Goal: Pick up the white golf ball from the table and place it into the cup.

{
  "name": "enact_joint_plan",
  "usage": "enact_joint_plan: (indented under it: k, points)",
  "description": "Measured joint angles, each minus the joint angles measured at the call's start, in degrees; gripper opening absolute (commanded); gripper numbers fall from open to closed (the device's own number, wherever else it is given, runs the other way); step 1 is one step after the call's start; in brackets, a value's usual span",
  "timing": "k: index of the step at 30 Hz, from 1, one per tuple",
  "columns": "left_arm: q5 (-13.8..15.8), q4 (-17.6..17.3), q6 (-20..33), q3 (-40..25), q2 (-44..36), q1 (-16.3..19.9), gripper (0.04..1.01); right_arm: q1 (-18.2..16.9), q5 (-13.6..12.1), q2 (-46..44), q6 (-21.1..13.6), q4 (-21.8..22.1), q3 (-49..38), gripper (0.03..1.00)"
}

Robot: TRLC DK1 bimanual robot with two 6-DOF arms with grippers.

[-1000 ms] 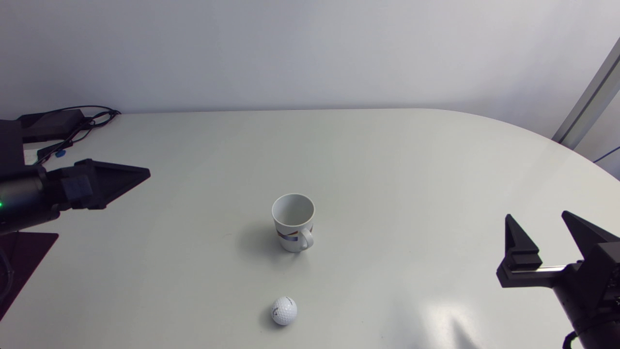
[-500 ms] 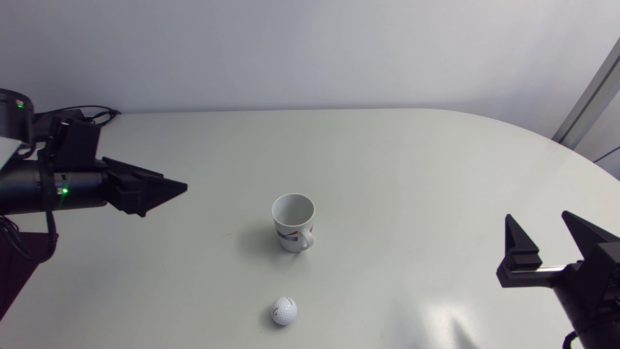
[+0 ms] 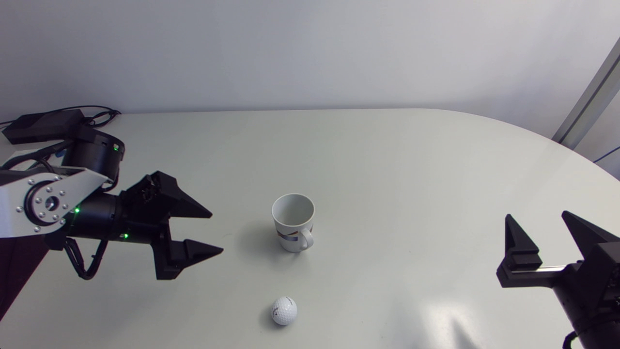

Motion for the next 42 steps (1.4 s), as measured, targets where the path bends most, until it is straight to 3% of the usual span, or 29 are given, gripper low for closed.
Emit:
enact_joint_plan:
  k: [8, 23, 42]
  points:
    - [-0.42, 0.57, 6.56, -2.91, 2.23, -5.68, 0.989, 0.00, 0.00, 0.00, -0.02, 0.00, 0.00, 0.966]
    - [-1.27, 13.16, 6.91, -6.97, 9.75, -17.22, 0.989, 0.00, 0.00, 0.00, -0.02, 0.00, 0.00, 0.966]
    - [-1.66, 13.25, 6.86, -7.04, 11.80, -22.45, 0.989, 0.00, 0.00, 0.00, -0.02, 0.00, 0.00, 0.966]
